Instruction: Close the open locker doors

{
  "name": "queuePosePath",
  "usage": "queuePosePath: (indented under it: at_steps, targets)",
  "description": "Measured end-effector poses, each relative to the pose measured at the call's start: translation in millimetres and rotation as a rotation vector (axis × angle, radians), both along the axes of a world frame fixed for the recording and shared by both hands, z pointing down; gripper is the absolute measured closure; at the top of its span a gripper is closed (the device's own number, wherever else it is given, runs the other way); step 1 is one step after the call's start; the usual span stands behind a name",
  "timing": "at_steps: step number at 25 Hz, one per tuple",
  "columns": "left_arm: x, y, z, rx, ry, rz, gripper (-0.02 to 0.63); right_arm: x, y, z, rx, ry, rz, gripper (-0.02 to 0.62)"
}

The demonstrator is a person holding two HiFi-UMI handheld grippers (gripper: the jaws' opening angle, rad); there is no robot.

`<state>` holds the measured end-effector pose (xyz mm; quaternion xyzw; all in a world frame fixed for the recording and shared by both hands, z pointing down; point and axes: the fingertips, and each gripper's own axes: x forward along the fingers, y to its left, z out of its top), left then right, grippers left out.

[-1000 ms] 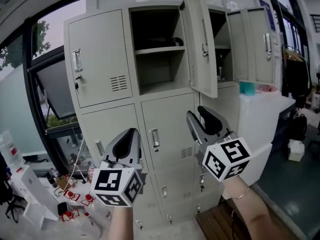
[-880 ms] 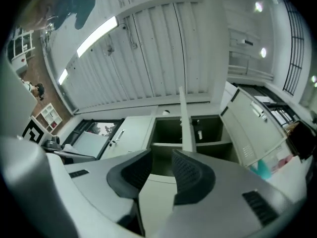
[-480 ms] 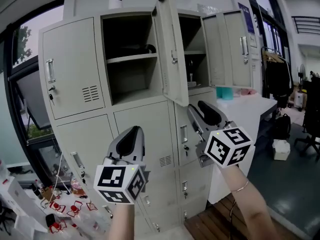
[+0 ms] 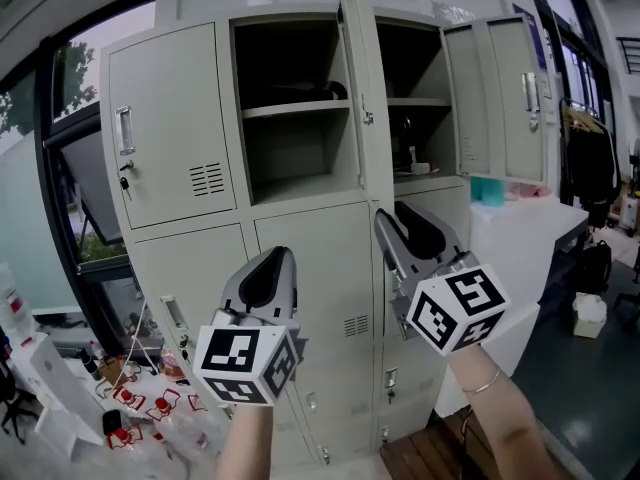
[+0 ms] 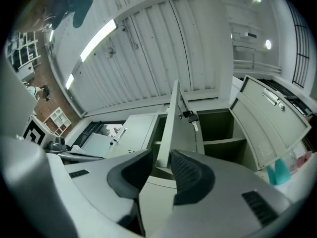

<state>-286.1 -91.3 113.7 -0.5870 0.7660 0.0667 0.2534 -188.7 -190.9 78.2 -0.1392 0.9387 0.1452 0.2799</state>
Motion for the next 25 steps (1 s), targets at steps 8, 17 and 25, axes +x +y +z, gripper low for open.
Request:
queuePosePath:
  at_steps: [8, 17, 25]
  targets:
    - [-33.4, 23.4, -0.2, -0.005, 0.009, -0.125, 0.584, -70.3, 31.5, -5.5, 0.105, 0.043, -0.051, 0.489]
    - [-79.4, 54.5, 7.0, -0.020, 0.043, -0.280, 0.584, -165.1, 43.0, -5.3, 0.121, 0.110, -0.131, 0.489]
    - [-112.9, 74.3, 14.1, -0.036, 0.068, -0.403, 0.584, -232.1, 30.9, -6.5, 0.110, 0.158, -0.146, 0.489]
